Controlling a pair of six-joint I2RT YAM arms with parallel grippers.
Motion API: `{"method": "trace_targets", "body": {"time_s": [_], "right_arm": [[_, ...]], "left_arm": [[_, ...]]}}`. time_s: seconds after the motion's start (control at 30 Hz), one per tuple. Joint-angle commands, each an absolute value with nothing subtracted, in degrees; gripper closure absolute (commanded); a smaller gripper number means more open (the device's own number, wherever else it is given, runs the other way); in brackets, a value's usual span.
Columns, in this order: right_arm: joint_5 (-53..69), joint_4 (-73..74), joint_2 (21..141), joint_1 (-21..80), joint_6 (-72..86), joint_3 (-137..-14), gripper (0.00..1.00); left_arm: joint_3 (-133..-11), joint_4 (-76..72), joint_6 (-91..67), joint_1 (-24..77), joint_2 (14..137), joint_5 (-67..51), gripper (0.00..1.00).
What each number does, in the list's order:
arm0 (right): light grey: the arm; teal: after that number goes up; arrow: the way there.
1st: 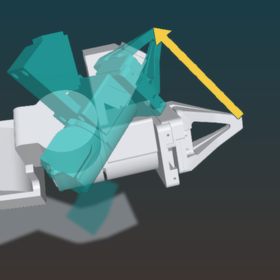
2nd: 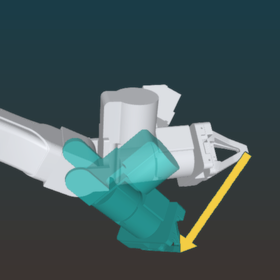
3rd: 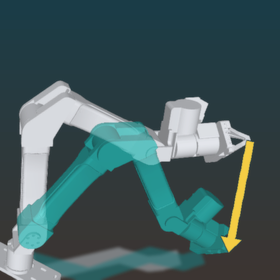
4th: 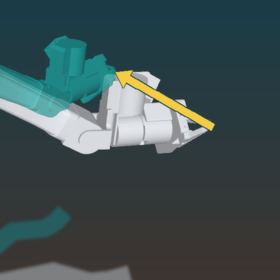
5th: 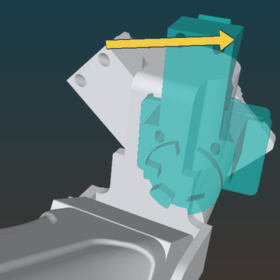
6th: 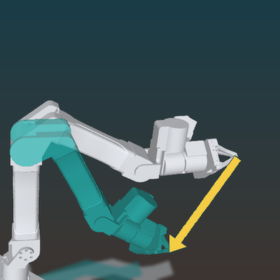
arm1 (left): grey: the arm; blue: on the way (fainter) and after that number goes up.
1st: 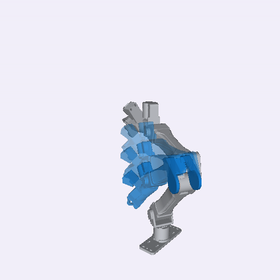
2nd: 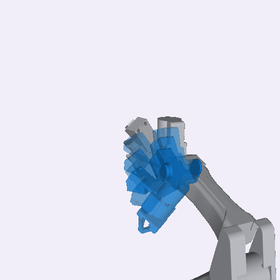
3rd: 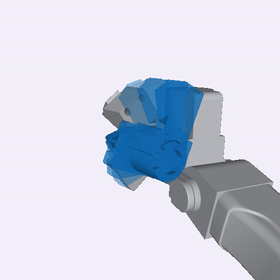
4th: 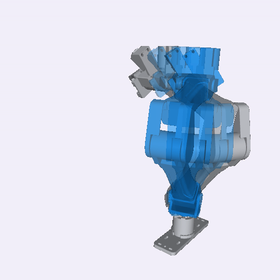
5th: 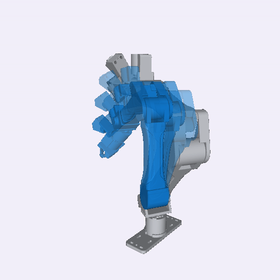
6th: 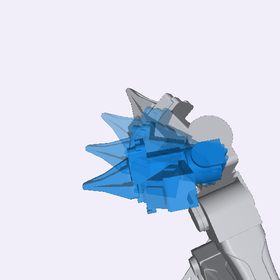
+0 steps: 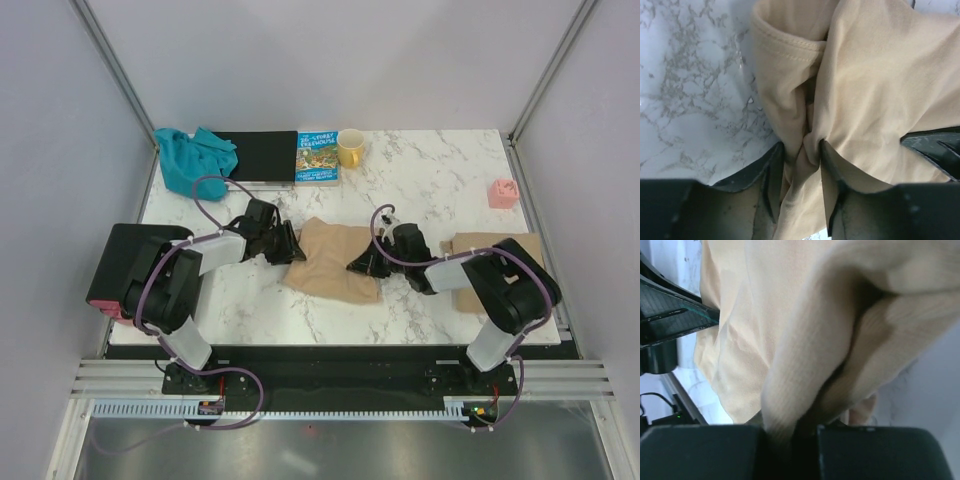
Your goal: Fold and stack the t-shirts
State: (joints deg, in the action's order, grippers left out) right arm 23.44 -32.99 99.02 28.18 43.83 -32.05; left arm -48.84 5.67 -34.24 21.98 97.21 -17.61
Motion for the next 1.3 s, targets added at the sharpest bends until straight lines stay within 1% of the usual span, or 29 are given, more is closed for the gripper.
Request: {"method": "trace_targets", "body": {"time_s": [0.0, 0.17, 0.3, 0.63, 0.97, 1.27], "right_arm": [[13.47, -17.60, 89.05, 28.30, 37.18, -31.82, 1.00], [9.23, -11.35, 79.47, 28.30, 35.95, -31.90, 1.00], [8.79, -5.99, 77.96, 28.39, 33.49, -34.80, 1.00], [7.91, 14.92, 73.92, 28.13, 27.69, -44.56, 1.00], [-4.03, 33.12, 69.96, 27.78, 23.12, -53.77, 1.00], [-3.78, 46.04, 67.76, 22.77, 18.29, -61.07, 1.00]], "left_arm": [[-45.88, 11.42, -33.22, 22.59, 93.17, -9.94, 0.54], [-44.83, 13.27, -34.98, 22.59, 88.16, -3.26, 0.51], [-44.91, 14.68, -35.59, 22.50, 86.75, -0.88, 0.50], [-45.17, 14.94, -35.60, 22.50, 86.40, -0.79, 0.50], [-44.47, 14.59, -35.33, 22.59, 85.96, -1.67, 0.51], [-44.65, 13.45, -35.24, 22.59, 86.22, -3.25, 0.52]]}}
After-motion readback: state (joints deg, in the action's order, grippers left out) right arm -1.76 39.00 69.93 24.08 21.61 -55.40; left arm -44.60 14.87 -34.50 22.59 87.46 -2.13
